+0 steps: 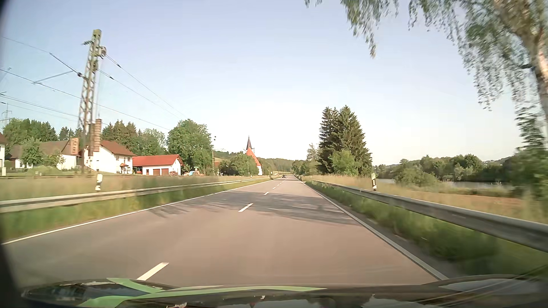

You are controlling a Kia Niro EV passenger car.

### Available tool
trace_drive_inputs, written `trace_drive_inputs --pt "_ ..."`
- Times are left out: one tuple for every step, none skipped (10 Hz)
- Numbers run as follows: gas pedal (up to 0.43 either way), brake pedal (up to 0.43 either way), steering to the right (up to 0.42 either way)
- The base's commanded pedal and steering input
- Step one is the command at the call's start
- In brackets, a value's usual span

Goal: Follow the waypoints while adhering to traffic rules and regulations

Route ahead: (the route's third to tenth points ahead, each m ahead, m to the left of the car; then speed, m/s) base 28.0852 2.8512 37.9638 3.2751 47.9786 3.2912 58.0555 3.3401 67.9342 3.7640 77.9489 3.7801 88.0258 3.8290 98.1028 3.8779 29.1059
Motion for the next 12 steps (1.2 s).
trace_drive_inputs --pt "0.220 0.000 -0.002" --pt "0.228 0.000 -0.003" --pt "0.240 0.000 -0.003" --pt "0.240 0.000 -0.003" --pt "0.248 0.000 -0.003" --pt "0.260 0.000 -0.004" --pt "0.260 0.000 -0.006" --pt "0.260 0.000 -0.006" --pt "0.260 0.000 -0.006" --pt "0.228 0.000 -0.006" --pt "0.169 0.000 -0.006" --pt "0.157 0.000 -0.006"
